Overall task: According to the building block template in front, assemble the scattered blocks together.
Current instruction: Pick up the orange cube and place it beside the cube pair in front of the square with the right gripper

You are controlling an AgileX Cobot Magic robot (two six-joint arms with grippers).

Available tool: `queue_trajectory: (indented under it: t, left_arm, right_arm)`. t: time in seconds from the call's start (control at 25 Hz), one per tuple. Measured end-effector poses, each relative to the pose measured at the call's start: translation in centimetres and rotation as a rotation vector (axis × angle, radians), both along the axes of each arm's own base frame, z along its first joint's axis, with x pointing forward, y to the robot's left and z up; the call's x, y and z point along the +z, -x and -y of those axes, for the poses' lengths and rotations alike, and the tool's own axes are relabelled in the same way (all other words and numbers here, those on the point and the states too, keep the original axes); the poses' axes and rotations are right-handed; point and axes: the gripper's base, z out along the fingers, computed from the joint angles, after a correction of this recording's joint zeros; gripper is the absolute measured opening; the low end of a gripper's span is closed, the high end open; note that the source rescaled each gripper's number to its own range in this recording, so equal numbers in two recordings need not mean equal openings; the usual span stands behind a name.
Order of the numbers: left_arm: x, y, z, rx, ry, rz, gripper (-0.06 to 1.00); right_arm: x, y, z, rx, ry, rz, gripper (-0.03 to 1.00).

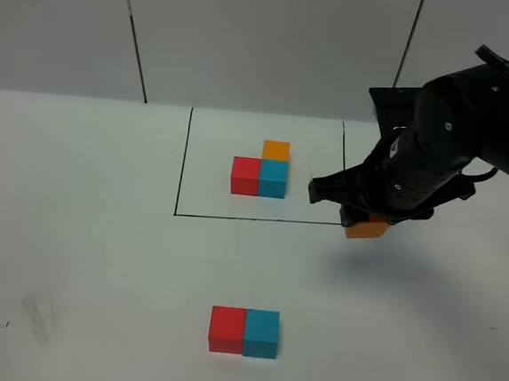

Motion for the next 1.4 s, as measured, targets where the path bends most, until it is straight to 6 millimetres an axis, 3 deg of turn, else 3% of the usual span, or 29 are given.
queue_trajectory:
  t: [0.24,0.44,0.88,1.2,1.4]
  left_arm:
    - [0.0,0.0,0.0,0.0,0.0,0.0,0.99]
    - [0.0,0.0,0.0,0.0,0.0,0.0,0.99]
    - [0.0,0.0,0.0,0.0,0.0,0.0,0.99]
    - [0.0,0.0,0.0,0.0,0.0,0.0,0.99]
    - [0.0,0.0,0.0,0.0,0.0,0.0,0.99]
  right_arm:
    - [-1.5,-1.8,-1.1,-0.111,0.006,-0.124,0.24]
    - [-4.0,-2.7,-2.1,-0.164,0.016,-0.195,0.24]
    - [-4.4,-0.6,-7.7,-0.041,0.018,-0.064,0.24]
    - [-4.8,-0.4,-7.6,-0.076,0.043,-0.087,0.24]
    - [-6.7,-0.3,-8.6,-0.07,0.036,-0.128,0.24]
